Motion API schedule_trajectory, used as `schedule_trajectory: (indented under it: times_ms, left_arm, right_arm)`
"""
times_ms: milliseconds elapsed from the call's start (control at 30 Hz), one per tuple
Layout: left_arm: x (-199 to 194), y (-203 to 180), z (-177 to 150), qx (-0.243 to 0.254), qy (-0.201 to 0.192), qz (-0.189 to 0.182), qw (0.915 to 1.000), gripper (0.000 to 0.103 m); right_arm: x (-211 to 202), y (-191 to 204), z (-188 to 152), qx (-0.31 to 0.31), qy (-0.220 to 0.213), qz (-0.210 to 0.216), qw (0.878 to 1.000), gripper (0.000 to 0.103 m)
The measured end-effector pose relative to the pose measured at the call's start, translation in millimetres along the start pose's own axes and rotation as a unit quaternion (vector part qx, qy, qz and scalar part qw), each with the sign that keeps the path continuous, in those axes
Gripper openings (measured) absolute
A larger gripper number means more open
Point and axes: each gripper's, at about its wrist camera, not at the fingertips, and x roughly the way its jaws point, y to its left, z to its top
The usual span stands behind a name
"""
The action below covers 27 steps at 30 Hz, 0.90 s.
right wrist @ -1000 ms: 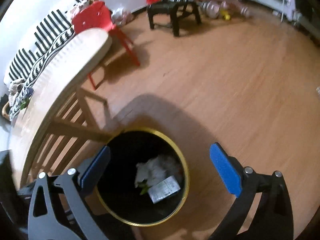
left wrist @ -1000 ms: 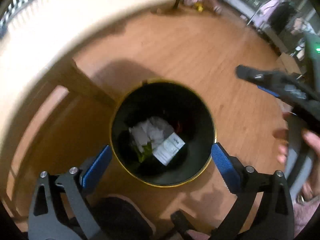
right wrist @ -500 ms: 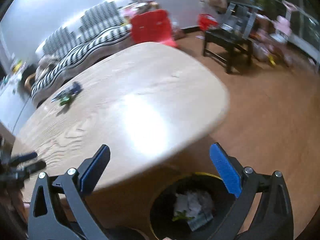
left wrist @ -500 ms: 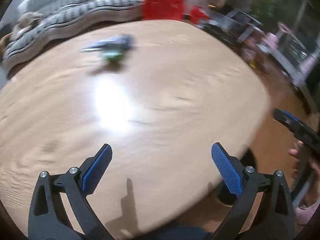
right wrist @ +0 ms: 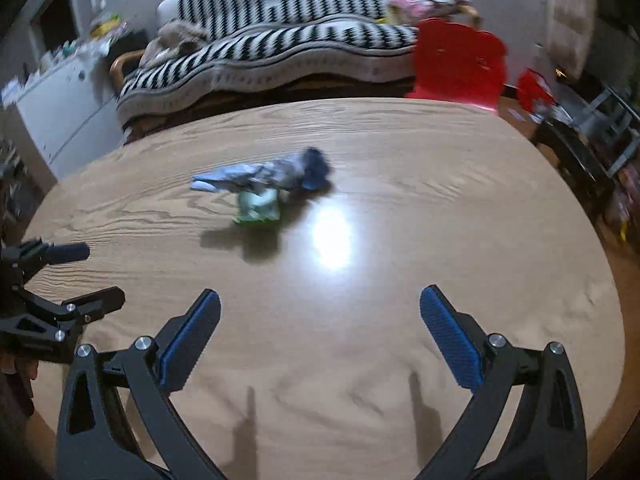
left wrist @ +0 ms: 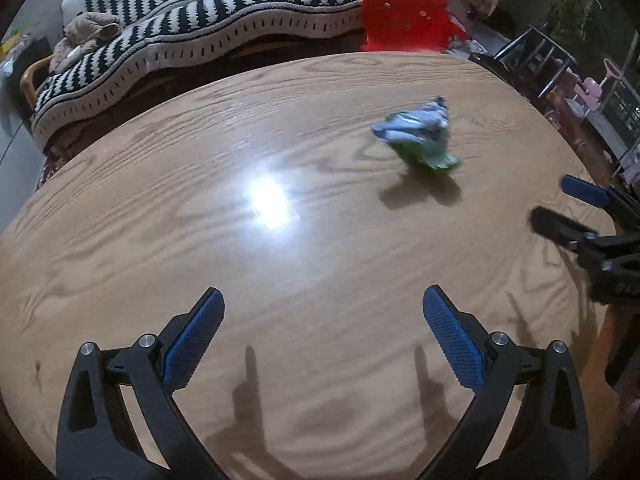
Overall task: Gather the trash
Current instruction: 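Return both grippers to the table toward the foil and green tray, then grasp the green plastic tray with the right gripper while the left grasps the crumpled foil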
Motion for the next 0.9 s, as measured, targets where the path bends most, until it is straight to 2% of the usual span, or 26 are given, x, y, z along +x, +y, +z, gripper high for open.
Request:
schedule_trajectory:
  times_ms: [200,333,400,500,533,567,767,900]
  left_arm:
    - [25.0,19.1,12.9,0.009,0.009,-0.017,0.9998,0.097]
    - [30.2,19.5,19.3,0.012,0.005,-0.023,0.9997,0.097]
    - [32.5,17.5,24.5,0.017,0.002,-0.023,0.9996,0.097]
    - [35.1,12.2,34.0,0.025,-0.003,-0.026,0.9993,0.097]
    - [35.9,11.1,36.2,0.026,-0.004,-0.028,0.9993,0.097]
    - [37.5,10.7,38.1,0.026,-0.005,-0.029,0.9992,0.097]
    - [42.9,-3.9,41.6,0.033,-0.003,-0.038,0.9987,0.097]
    - [40.3,-15.7,41.3,0.039,-0.005,-0.044,0.9982,0.097]
  right_arm:
    - [53.1,26.3,32.2,-0.014,0.018,0.011,1.000,0.096]
    - [73.5,31.1,45.1,-0.003,0.021,0.010,1.000,0.094]
    - [80.9,30.3,48.4,0.002,0.021,0.020,1.000,0.076]
    - [85.7,31.4,50.9,-0.004,0.019,0.031,0.999,0.055]
    - [85.1,31.3,49.7,-0.007,0.019,0.033,0.999,0.043]
    - [84.0,30.8,49.3,-0.010,0.017,0.036,0.999,0.034]
    - [72.3,22.7,37.7,-0.020,0.023,0.046,0.998,0.034]
    - [58.2,23.5,24.1,-0.030,0.036,0.082,0.996,0.034]
